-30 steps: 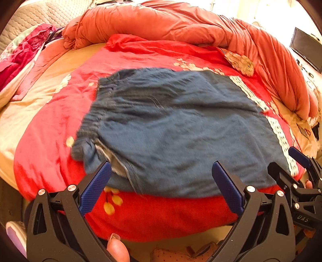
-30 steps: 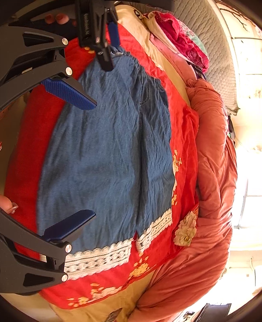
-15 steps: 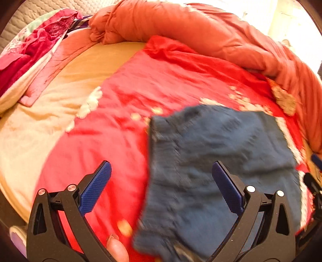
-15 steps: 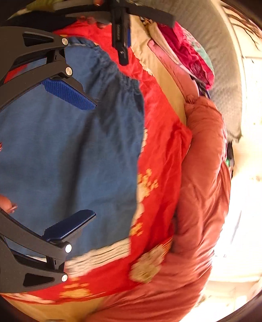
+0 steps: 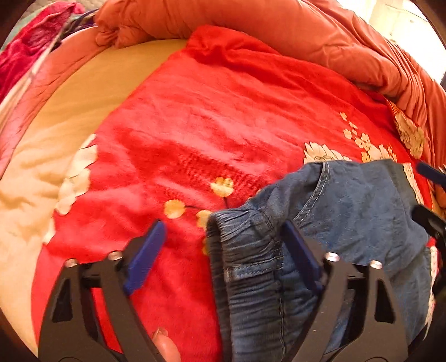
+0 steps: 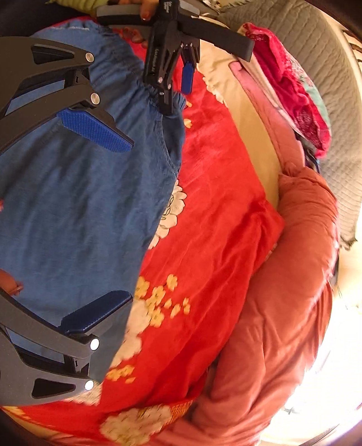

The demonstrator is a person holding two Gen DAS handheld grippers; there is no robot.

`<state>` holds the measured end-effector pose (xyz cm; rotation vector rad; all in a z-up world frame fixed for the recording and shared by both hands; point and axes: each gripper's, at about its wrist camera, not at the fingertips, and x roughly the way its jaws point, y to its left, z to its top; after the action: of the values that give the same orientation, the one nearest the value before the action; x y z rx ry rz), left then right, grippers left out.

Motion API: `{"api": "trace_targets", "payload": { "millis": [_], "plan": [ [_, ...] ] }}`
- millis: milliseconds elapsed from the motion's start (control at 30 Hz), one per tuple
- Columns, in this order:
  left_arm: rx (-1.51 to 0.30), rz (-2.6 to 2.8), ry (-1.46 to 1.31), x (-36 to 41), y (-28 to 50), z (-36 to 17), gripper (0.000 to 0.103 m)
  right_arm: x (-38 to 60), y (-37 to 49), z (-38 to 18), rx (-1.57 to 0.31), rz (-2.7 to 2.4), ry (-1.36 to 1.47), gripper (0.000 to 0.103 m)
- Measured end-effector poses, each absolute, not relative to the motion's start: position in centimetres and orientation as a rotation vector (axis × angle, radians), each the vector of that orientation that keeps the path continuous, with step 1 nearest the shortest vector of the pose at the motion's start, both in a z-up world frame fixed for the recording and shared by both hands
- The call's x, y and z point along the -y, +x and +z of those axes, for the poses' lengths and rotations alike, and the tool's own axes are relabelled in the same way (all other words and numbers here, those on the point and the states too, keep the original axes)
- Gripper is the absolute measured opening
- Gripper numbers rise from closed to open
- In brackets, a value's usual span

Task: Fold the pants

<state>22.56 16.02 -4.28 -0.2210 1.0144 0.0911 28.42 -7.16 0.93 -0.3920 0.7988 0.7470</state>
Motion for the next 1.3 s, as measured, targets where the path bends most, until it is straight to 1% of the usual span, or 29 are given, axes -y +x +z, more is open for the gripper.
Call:
{"api": "trace_targets", "payload": {
  "millis": [33, 67, 100, 133, 167, 200, 333, 533, 667, 700, 733, 767, 800, 833, 900, 933, 967, 1033, 1133, 1300],
  "plan": [
    [-1.025, 0.075, -0.195, -15.8, 23.0, -4.6, 0.059, 6.6, 29.1, 0.6, -0.808, 0.755, -0.396, 0.099],
    [-1.025, 0.069, -0.179, -15.6, 23.0, -4.7, 0.058, 6.1, 30.0, 0.1, -0.823, 0.751, -0.397, 0.099],
    [-1.019, 0.065, -0.155, -15.3, 23.0, -4.8, 0.053, 5.8, 30.5, -0.3, -0.839, 0.751, -0.398, 0.099],
    [-1.008, 0.058, -0.13, -14.9, 22.9, -4.7, 0.045, 5.3, 31.1, -0.6, -0.855, 0.76, -0.399, 0.099],
    [-0.994, 0.038, -0.109, -14.6, 22.7, -4.4, 0.04, 5.0, 31.5, -0.9, -0.866, 0.768, -0.402, 0.099],
    [-0.984, 0.033, -0.102, -14.4, 22.6, -4.2, 0.038, 4.5, 32.0, -1.4, -0.877, 0.765, -0.423, 0.099],
    [-0.963, 0.036, -0.112, -14.7, 22.0, -3.7, 0.033, 2.6, 32.9, -2.7, -0.897, 0.752, -0.517, 0.099],
    [-0.869, 0.023, -0.134, -15.0, 20.0, -1.5, 0.033, 0.6, 33.6, -3.5, -0.894, 0.841, -0.628, 0.099],
    [-0.848, 0.026, -0.13, -14.9, 19.7, -1.1, 0.033, -0.5, 33.6, -4.4, -0.904, 0.916, -0.667, 0.097],
    [-0.846, 0.028, -0.126, -14.8, 19.7, -1.1, 0.033, -0.7, 33.6, -4.8, -0.91, 0.929, -0.672, 0.094],
    [-0.847, 0.031, -0.117, -14.7, 19.7, -1.2, 0.033, -0.9, 33.6, -5.0, -0.913, 0.94, -0.674, 0.079],
    [-0.85, 0.032, -0.109, -14.6, 19.7, -1.3, 0.033, -0.9, 33.5, -5.3, -0.92, 0.961, -0.663, 0.07],
    [-0.849, 0.033, -0.102, -14.5, 19.8, -1.3, 0.033, -0.8, 33.2, -5.4, -0.93, 0.997, -0.627, 0.056],
    [-0.849, 0.036, -0.096, -14.5, 19.8, -1.3, 0.033, -0.9, 33.2, -5.5, -0.931, 1.012, -0.612, 0.044],
    [-0.853, 0.046, -0.09, -14.6, 19.9, -1.5, 0.033, -0.6, 32.3, -5.3, -0.913, 1.024, -0.586, 0.036],
    [-0.855, 0.048, -0.097, -14.7, 19.9, -1.5, 0.033, -0.3, 32.0, -5.2, -0.902, 1.021, -0.572, 0.03],
    [-0.854, 0.053, -0.099, -14.9, 19.8, -1.4, 0.033, 0.1, 31.7, -4.9, -0.895, 1.013, -0.546, 0.027],
    [-0.846, 0.061, -0.096, -14.9, 19.5, -1.2, 0.033, 0.7, 31.0, -4.3, -0.88, 0.997, -0.515, 0.015],
    [-0.831, 0.074, -0.074, -14.8, 19.2, -0.9, 0.033, 2.2, 30.3, -2.5, -0.851, 0.983, -0.433, 0.012],
    [-0.766, 0.089, -0.005, -13.7, 17.7, 0.6, 0.033, 4.0, 27.8, 0.8, -0.771, 0.942, -0.364, 0.012]
  ]
}}
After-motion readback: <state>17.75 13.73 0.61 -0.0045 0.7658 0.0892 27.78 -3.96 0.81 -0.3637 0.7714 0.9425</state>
